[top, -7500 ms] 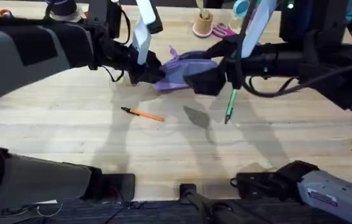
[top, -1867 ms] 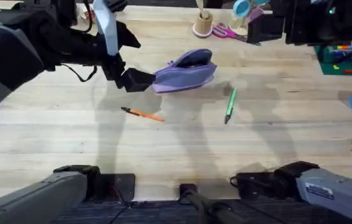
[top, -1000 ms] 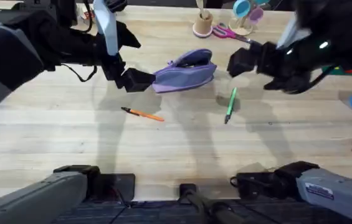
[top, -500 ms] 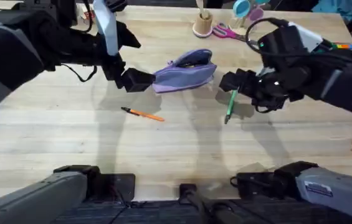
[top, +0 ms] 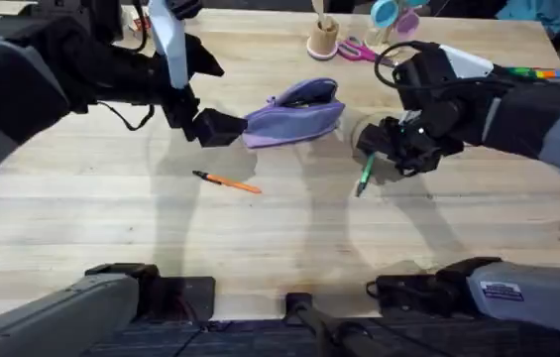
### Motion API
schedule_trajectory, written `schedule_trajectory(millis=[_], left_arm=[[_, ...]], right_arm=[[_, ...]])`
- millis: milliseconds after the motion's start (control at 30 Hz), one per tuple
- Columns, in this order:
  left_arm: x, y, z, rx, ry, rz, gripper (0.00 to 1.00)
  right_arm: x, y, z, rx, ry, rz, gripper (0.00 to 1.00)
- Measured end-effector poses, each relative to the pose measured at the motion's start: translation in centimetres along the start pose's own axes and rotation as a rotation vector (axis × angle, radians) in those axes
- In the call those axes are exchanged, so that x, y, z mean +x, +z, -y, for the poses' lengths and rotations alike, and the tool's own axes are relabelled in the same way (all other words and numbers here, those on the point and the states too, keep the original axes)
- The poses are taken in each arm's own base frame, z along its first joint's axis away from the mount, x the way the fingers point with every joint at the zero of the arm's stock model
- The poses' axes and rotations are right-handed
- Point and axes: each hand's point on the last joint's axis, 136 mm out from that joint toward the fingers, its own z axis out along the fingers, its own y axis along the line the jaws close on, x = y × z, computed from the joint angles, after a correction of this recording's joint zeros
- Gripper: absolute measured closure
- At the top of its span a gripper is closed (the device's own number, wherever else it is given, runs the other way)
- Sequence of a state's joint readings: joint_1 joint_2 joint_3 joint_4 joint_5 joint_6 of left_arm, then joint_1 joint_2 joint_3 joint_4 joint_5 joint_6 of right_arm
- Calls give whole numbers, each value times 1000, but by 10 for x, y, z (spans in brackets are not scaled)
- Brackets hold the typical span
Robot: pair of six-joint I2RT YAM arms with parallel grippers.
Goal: Unzip the bag, pick up the pens from the table one at a time and place them inside, then zip the bag closed.
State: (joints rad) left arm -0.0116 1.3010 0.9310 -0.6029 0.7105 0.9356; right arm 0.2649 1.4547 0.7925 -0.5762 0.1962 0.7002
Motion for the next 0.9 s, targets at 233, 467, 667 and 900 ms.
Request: schedule_trajectory(millis=[233,467,667,900], left_arm=[[0,0,0,0,0,0,8],[0,0,0,0,0,0,7],[0,0,0,0,0,0,7],[0,0,0,0,0,0,7]], right_arm=[[-4,0,2,15,2,13,901],[-7,0,-1,-1,8,25,966],[-8,-3,-14,-63,9,13,971],[-59,-62,-67,-289,-77,179,971]])
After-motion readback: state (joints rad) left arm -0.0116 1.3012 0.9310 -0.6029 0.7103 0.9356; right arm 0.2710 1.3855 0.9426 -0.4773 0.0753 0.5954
